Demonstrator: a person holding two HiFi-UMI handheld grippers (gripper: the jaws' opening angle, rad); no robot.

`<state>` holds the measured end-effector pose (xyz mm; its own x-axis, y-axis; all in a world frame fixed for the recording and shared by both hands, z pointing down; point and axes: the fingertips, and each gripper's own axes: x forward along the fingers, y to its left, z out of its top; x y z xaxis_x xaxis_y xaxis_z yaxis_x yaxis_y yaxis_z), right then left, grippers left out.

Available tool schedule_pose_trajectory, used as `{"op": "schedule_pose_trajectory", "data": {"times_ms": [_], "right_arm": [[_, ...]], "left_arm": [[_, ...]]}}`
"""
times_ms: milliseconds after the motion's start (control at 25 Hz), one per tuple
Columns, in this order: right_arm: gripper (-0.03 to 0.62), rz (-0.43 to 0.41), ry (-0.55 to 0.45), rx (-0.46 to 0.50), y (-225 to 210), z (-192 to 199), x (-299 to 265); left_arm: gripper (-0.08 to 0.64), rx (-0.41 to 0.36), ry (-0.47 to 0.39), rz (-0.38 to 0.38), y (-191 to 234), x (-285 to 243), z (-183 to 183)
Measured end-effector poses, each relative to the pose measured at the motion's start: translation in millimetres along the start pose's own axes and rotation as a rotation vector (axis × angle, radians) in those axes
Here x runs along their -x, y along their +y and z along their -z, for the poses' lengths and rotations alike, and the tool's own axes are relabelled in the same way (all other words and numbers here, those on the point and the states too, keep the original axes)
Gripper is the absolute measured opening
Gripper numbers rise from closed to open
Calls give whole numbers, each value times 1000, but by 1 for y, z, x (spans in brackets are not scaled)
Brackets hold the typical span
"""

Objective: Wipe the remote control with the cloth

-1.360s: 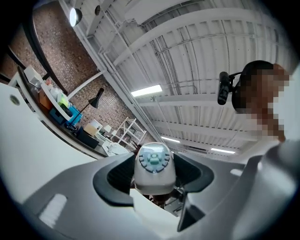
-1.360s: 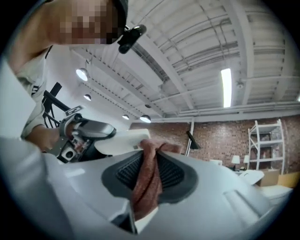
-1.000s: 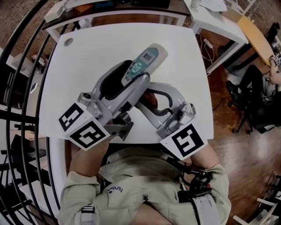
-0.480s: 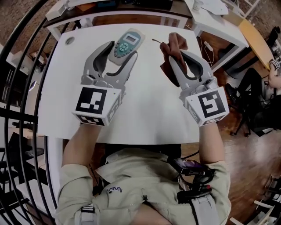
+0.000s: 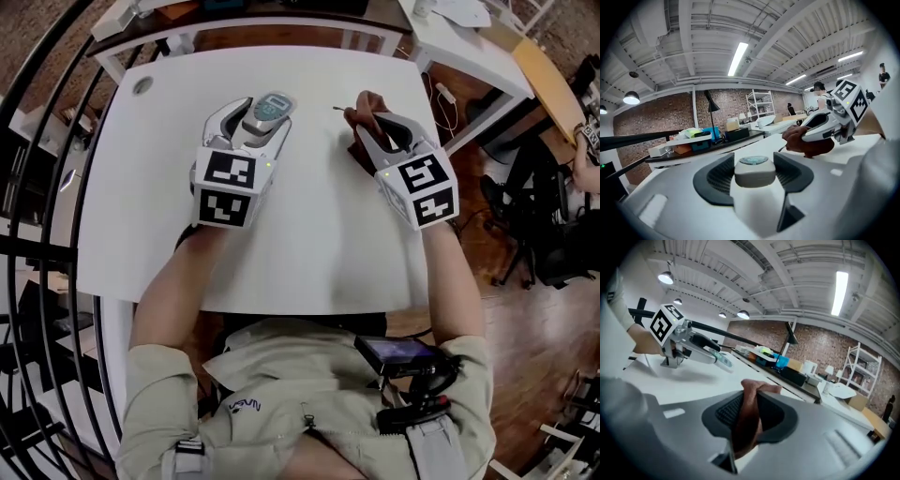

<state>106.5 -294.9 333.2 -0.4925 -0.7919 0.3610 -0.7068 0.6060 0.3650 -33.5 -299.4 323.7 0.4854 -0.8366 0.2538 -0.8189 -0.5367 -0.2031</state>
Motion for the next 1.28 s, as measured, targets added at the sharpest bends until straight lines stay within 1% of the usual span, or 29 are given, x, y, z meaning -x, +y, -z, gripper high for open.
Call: {"op": "schedule_pose_trajectory", "data": {"times_ms": [160,360,440,520,600,640,720,800,840,920,1000,1040,1080,1120,1160,1200,1240,1280], "right_arm": [[81,-33,83,-7,3,23,-11],[81,-82,165,-11,9,40,-19],[84,-97,181,-19,11,45,-22],[88,-104,182,-29,11,48,-22],[101,-109,179,-38,10,48,-22],[108,-111,179,-43,10,48,-22],[168,-114,183,-51,10,47,-21],[194,-103,173,-59,8,41,-16],[209,-90,157,-68,5,36,-11],[209,-42,95,-97,-3,21,3],[209,26,-5,-129,-9,-3,27],[175,62,-64,-137,-9,-17,42],[134,96,-122,-141,-6,-31,58],[48,126,-176,-145,-2,-44,74],[19,148,-222,-146,5,-56,90],[11,164,-262,-145,14,-67,105],[5,176,-296,-144,25,-76,121],[5,187,-320,-145,37,-81,136]], "left_arm": [[269,1,85,30,-6,-10,21],[270,3,205,67,-12,-16,43],[270,18,252,84,-15,-19,53],[269,55,303,105,-16,-22,65],[269,91,350,123,-13,-26,75],[269,96,368,134,-13,-27,78],[268,97,384,155,-17,-26,79],[270,99,379,158,-18,-23,77],[276,97,371,151,-16,-21,75],[277,85,325,122,-13,-13,65],[274,58,216,68,-8,4,39],[223,42,142,36,-6,16,22],[192,28,64,3,-5,31,4],[133,19,-12,-28,-5,47,-13],[106,16,-78,-54,-6,64,-26],[84,19,-133,-77,-8,81,-36],[46,27,-184,-94,-12,100,-44],[26,36,-230,-102,-19,119,-50]]}}
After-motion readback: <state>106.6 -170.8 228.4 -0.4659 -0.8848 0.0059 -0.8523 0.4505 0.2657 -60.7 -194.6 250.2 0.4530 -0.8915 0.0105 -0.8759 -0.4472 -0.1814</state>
